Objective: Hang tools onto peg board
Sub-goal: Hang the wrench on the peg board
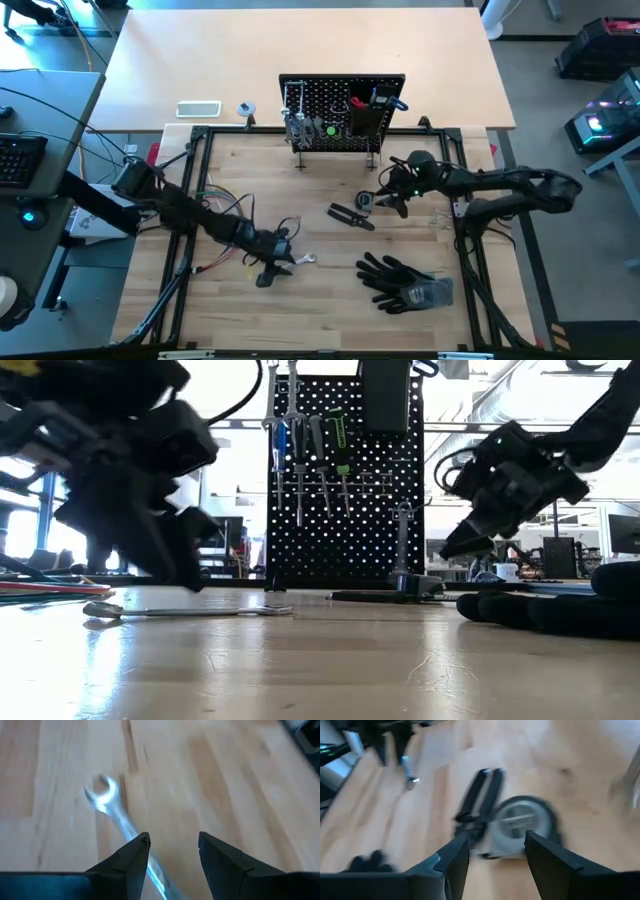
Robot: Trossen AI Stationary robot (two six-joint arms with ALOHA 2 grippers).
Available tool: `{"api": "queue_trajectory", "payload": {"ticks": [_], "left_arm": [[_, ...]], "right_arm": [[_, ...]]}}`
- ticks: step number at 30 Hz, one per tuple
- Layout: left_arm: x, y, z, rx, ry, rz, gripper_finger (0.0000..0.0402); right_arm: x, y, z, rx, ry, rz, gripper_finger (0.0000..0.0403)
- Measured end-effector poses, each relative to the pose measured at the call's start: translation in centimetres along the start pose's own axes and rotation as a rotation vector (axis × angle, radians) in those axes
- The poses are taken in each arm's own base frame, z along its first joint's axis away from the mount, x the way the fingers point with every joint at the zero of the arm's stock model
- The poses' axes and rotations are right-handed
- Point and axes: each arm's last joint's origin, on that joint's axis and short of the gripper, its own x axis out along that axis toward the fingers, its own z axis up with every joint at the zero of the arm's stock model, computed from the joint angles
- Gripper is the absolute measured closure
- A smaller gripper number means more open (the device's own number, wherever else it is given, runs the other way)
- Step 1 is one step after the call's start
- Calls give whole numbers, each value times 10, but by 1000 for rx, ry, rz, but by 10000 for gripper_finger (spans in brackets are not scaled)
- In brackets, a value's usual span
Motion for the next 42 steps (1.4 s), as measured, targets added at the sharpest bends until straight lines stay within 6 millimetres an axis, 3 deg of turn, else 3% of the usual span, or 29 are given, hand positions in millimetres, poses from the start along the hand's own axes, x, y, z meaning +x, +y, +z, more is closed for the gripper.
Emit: {"api": "queue_trajectory", "payload": {"ticks": [9,17,21,32,42], "left_arm": [[0,-25,-16,-31,72,110,244],[-5,-38,-19,-53,38,190,276],[-15,-43,-14,-45,-9,236,279],[-48,-56,-28,-85,133,263,283],[-49,-58,-28,-79,126,264,349]], "right_arm": [[0,39,3,-38,23,121,217],[4,59,1,-63,47,138,217],[7,66,-1,-70,57,136,217],[11,78,-5,-102,69,117,217],[13,84,-6,-132,61,79,217]]}}
